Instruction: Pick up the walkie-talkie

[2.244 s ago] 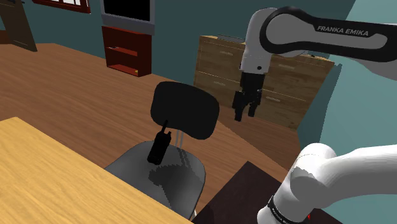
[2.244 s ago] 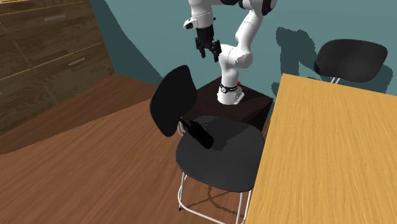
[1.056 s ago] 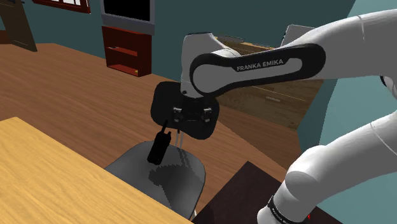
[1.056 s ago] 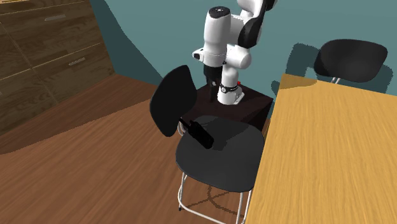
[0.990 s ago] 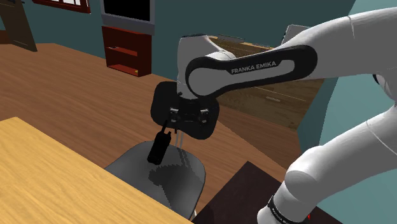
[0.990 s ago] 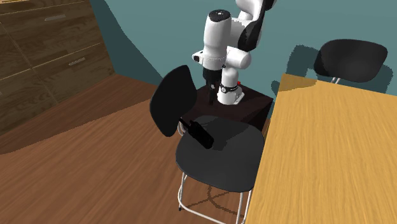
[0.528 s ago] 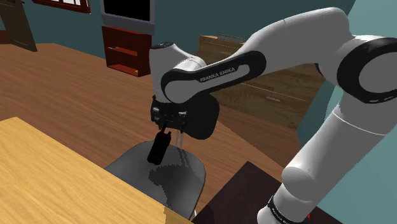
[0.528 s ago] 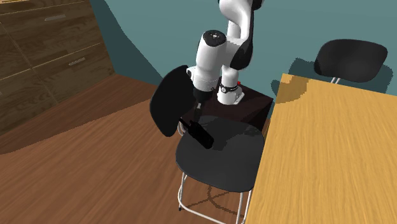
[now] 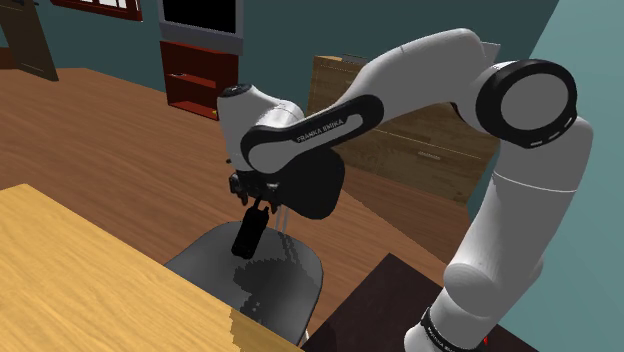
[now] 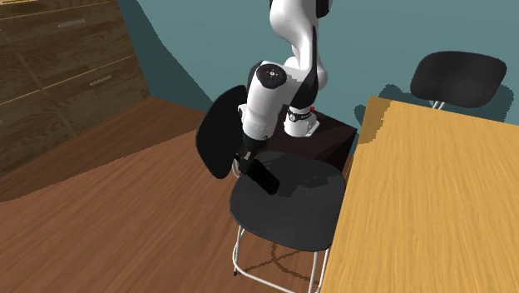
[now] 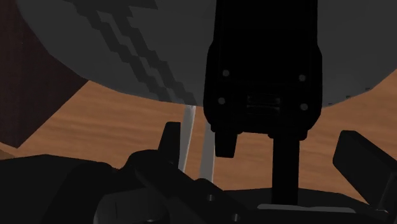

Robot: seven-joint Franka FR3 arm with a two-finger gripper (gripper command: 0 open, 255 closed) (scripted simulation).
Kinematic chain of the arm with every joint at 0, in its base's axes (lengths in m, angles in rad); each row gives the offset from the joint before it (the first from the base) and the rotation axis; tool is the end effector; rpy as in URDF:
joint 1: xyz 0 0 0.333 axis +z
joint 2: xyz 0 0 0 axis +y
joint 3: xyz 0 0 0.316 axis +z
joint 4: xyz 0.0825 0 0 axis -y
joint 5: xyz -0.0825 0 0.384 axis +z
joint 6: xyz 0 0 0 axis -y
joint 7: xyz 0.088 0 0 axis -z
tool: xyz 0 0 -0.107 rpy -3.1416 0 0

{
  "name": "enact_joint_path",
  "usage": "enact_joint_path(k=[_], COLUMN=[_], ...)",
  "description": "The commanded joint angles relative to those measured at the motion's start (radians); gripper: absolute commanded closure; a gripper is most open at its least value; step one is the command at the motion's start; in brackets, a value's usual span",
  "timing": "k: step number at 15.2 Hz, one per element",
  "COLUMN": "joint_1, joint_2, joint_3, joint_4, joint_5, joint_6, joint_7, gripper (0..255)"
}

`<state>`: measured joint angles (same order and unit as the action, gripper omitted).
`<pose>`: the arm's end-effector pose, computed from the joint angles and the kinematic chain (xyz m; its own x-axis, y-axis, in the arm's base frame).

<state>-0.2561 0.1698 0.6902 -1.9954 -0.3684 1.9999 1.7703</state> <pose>0.5292 0.2103 0.3863 0.3967 -0.8897 0.2261 -0.9179 -0.3864 0.0903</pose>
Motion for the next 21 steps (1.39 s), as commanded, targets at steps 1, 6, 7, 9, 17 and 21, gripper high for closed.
enact_joint_path(k=[1,6,7,9,17,21], joint_1=[0.004,0.006,0.005,0.005,0.002,-0.003], joint_2=[0.018,0.026,0.026,0.025,0.007,-0.02], joint_3=[-0.003,-0.005,-0.006,-0.005,-0.001,0.005], joint_4=[-0.01,-0.024,-0.023,-0.024,-0.001,0.025], joint_5=[-0.016,-0.025,-0.025,-0.025,-0.006,0.019], joint_6=[0.021,0.039,0.039,0.039,0.006,-0.037], joint_7=[0.016,0.026,0.026,0.026,0.007,-0.018], gripper=[0,255,255,255,255,255])
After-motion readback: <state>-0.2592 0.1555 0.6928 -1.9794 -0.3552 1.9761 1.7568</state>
